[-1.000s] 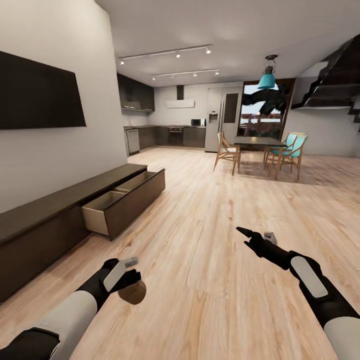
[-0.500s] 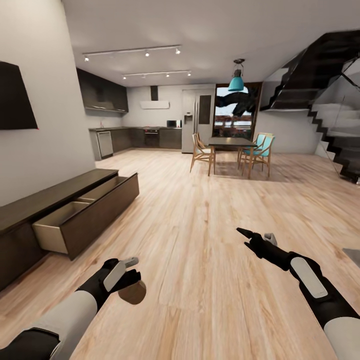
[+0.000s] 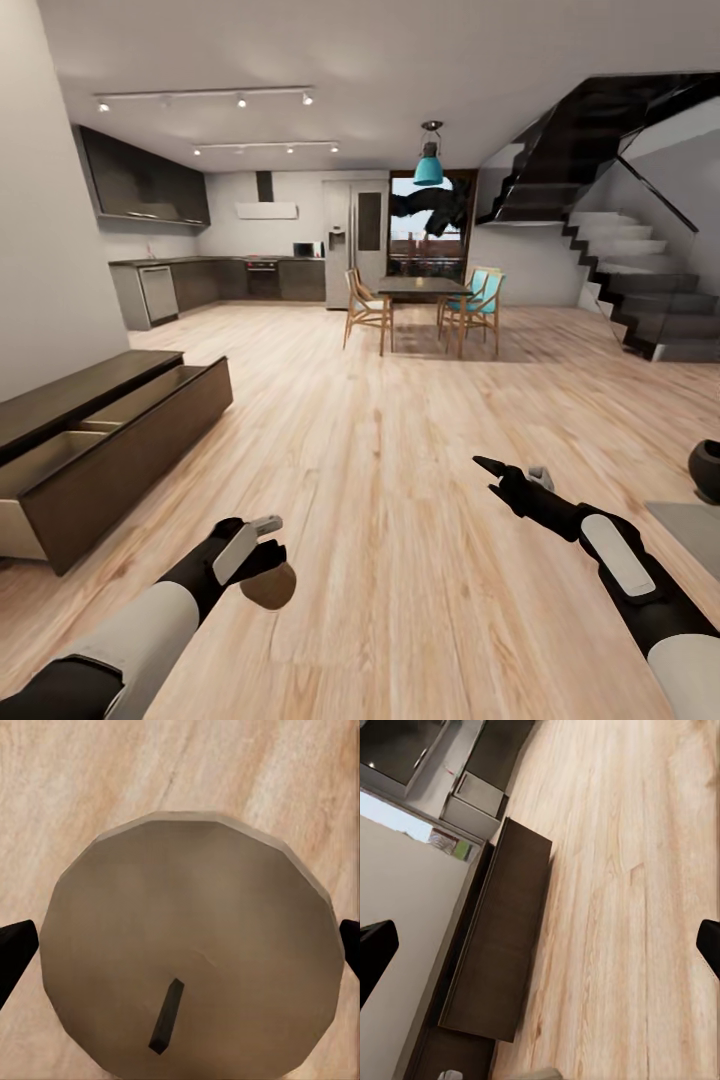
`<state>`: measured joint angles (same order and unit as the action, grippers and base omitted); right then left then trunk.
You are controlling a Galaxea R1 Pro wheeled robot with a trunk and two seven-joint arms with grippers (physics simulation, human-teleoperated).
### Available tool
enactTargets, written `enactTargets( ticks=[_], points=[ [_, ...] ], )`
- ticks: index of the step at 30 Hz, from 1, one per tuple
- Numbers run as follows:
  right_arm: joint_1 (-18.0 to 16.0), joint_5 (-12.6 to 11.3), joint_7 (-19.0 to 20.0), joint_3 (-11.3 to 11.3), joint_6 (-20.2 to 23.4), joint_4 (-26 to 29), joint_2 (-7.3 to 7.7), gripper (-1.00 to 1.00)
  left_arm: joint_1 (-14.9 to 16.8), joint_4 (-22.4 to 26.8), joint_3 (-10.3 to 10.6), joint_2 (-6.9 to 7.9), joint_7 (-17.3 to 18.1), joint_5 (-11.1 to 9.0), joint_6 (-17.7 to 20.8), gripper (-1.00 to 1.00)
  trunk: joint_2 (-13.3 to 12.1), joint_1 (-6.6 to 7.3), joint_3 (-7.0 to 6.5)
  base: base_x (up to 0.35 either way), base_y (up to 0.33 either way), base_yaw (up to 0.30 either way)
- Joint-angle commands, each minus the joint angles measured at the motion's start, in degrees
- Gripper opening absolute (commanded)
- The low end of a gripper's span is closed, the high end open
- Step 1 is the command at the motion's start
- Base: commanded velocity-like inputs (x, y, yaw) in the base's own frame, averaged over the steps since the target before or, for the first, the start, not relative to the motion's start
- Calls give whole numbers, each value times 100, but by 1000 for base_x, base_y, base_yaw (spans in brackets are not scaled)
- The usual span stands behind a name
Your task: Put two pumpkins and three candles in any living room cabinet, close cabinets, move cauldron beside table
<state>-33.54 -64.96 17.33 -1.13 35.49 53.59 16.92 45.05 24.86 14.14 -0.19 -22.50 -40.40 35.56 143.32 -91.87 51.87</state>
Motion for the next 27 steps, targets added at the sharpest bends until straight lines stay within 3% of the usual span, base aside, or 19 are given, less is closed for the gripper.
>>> enactTargets(
  ticks=[1, 27],
  points=[
    [-4, -17, 7, -10, 11, -4, 5, 100, 4, 13, 44, -5, -70, -47, 13, -100, 3, -2, 6, 304, -49, -29],
    [-4, -38, 14, -3, 2, 0, 5, 100, 4, 15, 66, -10, -70, -46, 12, -100, 3, -2, 5, 309, -3, -2]
  ],
)
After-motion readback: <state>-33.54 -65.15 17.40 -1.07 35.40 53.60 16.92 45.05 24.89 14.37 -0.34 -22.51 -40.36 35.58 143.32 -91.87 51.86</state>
